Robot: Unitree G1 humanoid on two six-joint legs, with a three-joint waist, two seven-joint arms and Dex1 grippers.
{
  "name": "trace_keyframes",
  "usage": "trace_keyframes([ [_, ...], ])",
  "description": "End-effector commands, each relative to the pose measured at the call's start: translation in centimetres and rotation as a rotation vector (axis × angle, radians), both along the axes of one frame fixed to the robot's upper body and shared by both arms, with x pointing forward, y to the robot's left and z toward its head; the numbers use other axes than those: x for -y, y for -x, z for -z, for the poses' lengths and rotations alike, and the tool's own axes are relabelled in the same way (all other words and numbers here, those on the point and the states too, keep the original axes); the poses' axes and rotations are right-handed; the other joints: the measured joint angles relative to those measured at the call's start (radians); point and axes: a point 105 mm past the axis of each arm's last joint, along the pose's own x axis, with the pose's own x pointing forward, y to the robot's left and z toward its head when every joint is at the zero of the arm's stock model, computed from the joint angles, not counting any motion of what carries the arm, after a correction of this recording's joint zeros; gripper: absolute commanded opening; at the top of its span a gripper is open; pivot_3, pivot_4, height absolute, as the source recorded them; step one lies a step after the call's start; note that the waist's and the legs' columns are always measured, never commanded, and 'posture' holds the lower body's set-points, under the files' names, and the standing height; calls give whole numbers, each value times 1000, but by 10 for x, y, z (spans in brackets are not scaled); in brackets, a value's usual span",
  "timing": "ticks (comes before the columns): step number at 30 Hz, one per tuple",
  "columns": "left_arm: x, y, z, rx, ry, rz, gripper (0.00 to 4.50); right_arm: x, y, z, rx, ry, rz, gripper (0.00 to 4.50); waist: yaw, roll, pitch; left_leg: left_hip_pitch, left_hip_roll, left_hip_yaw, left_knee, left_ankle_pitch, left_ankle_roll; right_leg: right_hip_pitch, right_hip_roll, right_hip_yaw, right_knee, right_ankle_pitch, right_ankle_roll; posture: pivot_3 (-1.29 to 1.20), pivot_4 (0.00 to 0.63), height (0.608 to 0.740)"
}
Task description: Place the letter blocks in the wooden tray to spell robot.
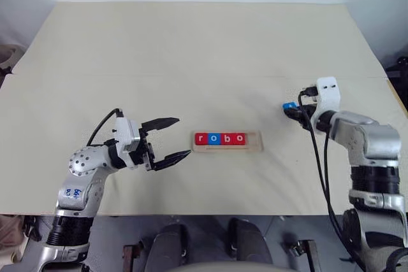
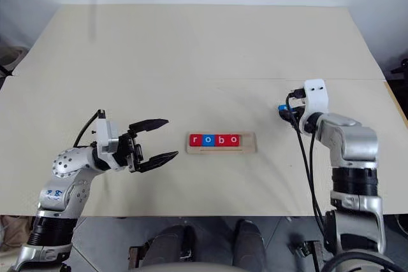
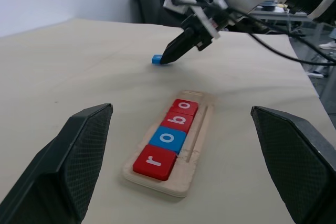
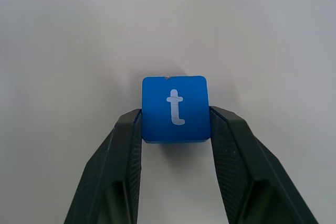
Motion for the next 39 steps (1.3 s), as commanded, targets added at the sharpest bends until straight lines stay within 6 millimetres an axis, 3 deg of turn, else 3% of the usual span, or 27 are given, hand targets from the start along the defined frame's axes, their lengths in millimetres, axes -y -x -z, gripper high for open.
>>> trace_keyframes([
  [1,1,0,-4,20,4,37,4500,-7,27,-11,20,5,-26,1535,3,0,0,0,0,0,0,0,0,0,0,0,0,0,0,0,150,740],
  [7,4,-1,-3,9,-4,78,4500,-18,59,10,-43,-27,-27,1535,5,0,0,0,0,0,0,0,0,0,0,0,0,0,0,0,150,740],
  [11,4,-2,-4,11,-9,86,4500,-24,65,17,-65,-41,-79,2762,6,0,0,0,0,0,0,0,0,0,0,1,0,0,0,0,150,740],
  [16,1,0,-5,18,-15,71,4500,-20,62,6,-36,40,-251,4436,14,0,0,0,0,0,0,0,1,0,0,1,0,0,0,0,150,740],
  [22,-2,7,-2,23,-36,75,4500,-6,52,-6,43,307,-678,4436,14,-1,1,1,-1,1,0,-1,2,1,0,1,-2,0,0,0,150,740],
  [27,0,11,-3,24,-48,97,4500,9,35,8,31,491,-896,4436,10,-1,1,2,-1,2,1,-1,1,1,0,1,-1,0,0,0,150,740],
  [32,0,14,-5,32,-53,95,4500,15,23,10,-4,511,-981,4436,11,-2,1,1,-1,2,2,-1,1,2,0,1,-2,1,1,0,150,740],
  [35,-4,14,-5,36,-50,67,4500,17,22,14,-46,513,-1018,3846,14,-2,1,1,0,1,2,-1,1,2,0,0,-2,1,1,0,150,740],
  [39,-5,16,-4,33,-46,47,4500,13,22,13,-51,486,-1054,2517,14,-2,1,1,0,1,3,-1,1,2,0,0,-2,1,1,0,150,740],
])
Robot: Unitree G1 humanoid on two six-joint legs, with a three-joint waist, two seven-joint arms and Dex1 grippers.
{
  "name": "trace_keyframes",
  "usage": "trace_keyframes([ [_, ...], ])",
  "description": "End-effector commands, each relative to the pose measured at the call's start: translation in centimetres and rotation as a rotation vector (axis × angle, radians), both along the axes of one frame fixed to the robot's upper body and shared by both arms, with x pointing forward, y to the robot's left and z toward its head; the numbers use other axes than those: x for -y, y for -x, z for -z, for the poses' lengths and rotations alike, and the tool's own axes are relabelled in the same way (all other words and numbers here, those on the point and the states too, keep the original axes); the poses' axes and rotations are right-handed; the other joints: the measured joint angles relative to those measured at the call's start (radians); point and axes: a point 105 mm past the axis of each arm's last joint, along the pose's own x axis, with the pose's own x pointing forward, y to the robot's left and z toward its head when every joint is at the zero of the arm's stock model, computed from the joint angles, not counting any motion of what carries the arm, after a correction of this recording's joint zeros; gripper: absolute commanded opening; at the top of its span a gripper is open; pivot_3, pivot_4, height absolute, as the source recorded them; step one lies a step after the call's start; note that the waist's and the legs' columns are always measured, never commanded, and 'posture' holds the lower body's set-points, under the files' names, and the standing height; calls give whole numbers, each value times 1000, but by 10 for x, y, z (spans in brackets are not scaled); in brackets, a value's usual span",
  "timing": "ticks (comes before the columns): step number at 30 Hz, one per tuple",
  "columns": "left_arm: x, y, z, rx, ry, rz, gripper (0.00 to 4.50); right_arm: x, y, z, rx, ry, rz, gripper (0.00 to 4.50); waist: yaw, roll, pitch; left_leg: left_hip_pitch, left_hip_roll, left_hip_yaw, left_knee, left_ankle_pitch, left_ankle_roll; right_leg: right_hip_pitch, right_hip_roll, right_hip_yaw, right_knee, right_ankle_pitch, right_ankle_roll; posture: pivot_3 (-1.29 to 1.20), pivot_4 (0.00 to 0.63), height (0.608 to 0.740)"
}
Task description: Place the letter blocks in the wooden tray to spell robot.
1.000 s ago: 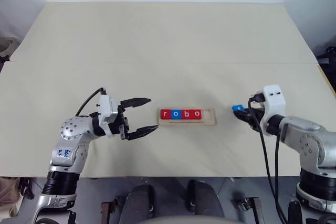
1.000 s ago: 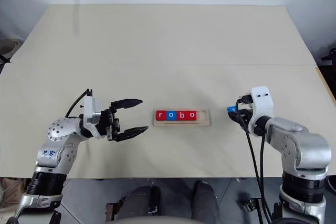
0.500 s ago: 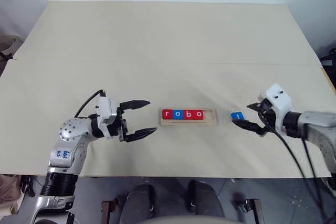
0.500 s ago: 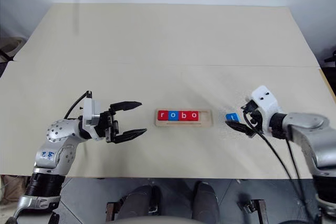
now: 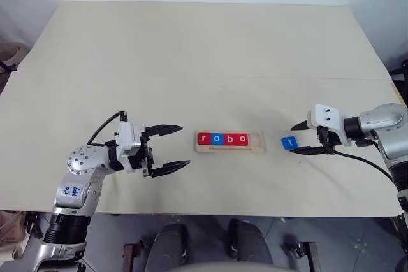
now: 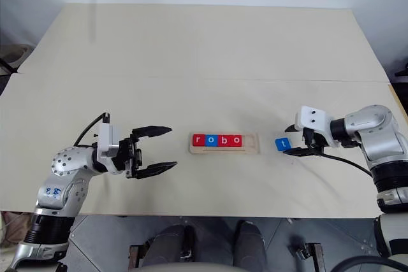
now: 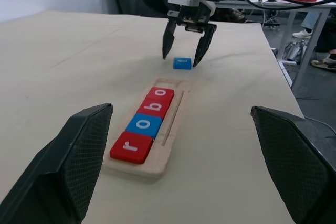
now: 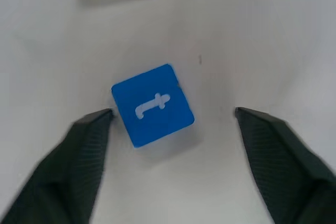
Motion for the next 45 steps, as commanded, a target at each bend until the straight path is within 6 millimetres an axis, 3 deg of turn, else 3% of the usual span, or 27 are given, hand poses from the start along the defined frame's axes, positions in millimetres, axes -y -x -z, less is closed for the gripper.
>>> trace_keyframes([
  [1,0,5,-10,47,10,-6,4500,-2,-1,-4,1,-9,-22,2102,0,0,0,0,0,0,0,0,0,0,0,0,0,0,0,0,150,740],
  [3,0,5,-10,47,12,-10,4500,-6,-1,-7,8,-20,-36,1511,1,0,0,0,0,0,2,0,0,0,0,0,1,0,0,0,150,740],
  [4,0,5,-11,48,13,-13,4500,-8,-1,-9,10,-29,-33,1460,1,0,0,0,0,-1,2,0,0,0,0,0,2,0,0,0,150,740],
  [7,0,4,-11,49,13,-16,4500,-21,-1,-20,6,-70,-52,1460,1,0,0,0,0,-1,2,0,0,0,0,0,2,0,0,0,150,740],
  [13,2,2,-12,52,16,-20,4500,-65,2,-38,-15,-147,-124,1460,0,0,0,0,1,-1,3,0,0,-1,0,0,3,0,0,0,150,740],
  [23,0,4,-12,56,20,-42,4500,-89,-5,-28,-3,-126,-156,1460,1,0,0,-3,1,-2,7,-2,0,-1,0,-1,3,0,0,0,150,740],
  [32,-2,5,-12,57,25,-65,4500,-81,-6,-27,-7,-107,-156,4421,2,0,0,-3,1,-2,7,-2,0,-1,0,-1,4,0,0,0,150,740],
  [39,-1,4,-13,63,29,-67,4500,-84,-6,-39,17,-160,-166,4467,2,0,0,-3,1,-2,7,-2,0,-1,0,-1,4,0,0,0,150,740],
  [45,-4,5,-12,62,26,-81,4500,-71,-12,-44,99,-218,-83,4467,3,0,0,-3,1,-2,7,-2,0,-1,0,-1,4,0,0,0,150,740],
])
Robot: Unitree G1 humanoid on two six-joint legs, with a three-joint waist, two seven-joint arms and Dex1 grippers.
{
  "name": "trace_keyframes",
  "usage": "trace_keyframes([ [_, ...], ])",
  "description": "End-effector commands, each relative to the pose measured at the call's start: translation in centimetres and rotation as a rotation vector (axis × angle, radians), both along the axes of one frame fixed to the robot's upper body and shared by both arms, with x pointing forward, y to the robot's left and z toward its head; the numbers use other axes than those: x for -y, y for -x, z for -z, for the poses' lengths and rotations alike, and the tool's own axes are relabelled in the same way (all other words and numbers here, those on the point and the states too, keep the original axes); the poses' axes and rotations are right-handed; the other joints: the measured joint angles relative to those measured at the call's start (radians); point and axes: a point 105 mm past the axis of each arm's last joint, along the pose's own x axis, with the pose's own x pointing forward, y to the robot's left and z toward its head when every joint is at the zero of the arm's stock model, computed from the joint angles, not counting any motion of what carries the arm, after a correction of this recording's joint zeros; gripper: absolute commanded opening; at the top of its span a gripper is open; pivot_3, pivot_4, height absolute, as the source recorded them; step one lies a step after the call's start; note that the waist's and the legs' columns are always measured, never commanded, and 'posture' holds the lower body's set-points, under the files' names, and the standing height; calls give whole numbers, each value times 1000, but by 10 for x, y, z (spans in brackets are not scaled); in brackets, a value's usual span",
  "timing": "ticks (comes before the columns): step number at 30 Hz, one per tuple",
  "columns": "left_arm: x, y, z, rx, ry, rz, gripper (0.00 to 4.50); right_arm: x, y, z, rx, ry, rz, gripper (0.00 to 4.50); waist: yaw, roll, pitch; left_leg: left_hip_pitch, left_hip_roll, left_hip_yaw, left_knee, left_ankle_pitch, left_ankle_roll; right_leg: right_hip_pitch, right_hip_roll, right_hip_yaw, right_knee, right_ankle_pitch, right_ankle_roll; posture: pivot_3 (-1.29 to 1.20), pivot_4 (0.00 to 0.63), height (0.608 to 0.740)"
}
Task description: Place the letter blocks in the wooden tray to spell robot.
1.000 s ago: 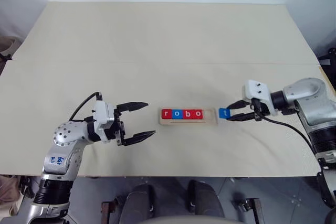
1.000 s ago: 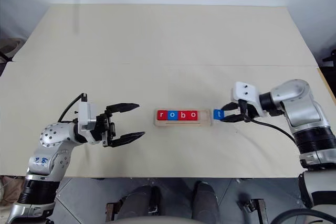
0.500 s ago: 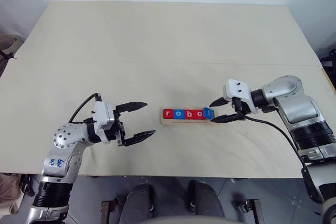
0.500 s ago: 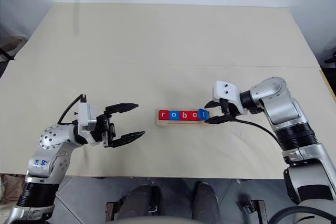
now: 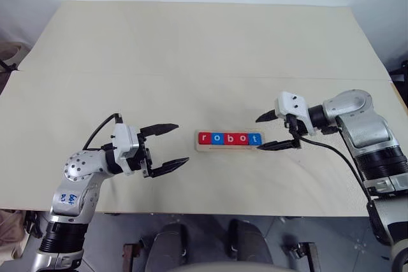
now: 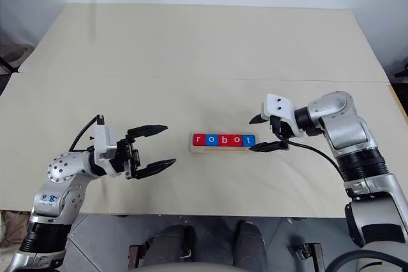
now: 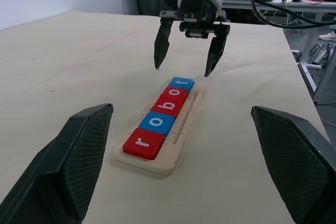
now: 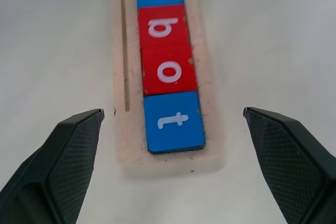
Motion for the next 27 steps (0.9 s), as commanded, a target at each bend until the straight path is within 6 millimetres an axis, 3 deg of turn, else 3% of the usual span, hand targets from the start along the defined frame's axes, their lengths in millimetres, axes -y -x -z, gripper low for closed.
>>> trace_keyframes([
  [1,-4,4,-8,41,6,-12,4500,10,-3,-17,97,-69,43,4467,0,0,0,0,0,0,0,0,0,0,0,0,0,0,0,0,150,740],
  [6,-26,7,0,6,-30,-91,4500,33,18,-20,156,-191,75,4467,3,0,0,0,0,0,-1,0,0,0,0,0,-1,0,0,0,150,740],
  [12,-44,-2,5,-23,-66,-156,4500,45,46,-20,259,-396,86,4467,2,0,0,1,0,0,0,-1,1,1,0,0,0,0,0,0,150,740],
  [16,-38,-20,6,-16,-85,-142,4500,54,61,1,212,-373,88,4467,4,0,0,2,0,0,0,-1,1,2,0,0,0,0,0,0,150,740],
  [27,-32,-31,2,-8,-112,-81,4500,55,69,1,241,-396,122,4467,1,0,0,2,0,1,0,-1,1,1,0,1,0,0,0,0,150,740],
])
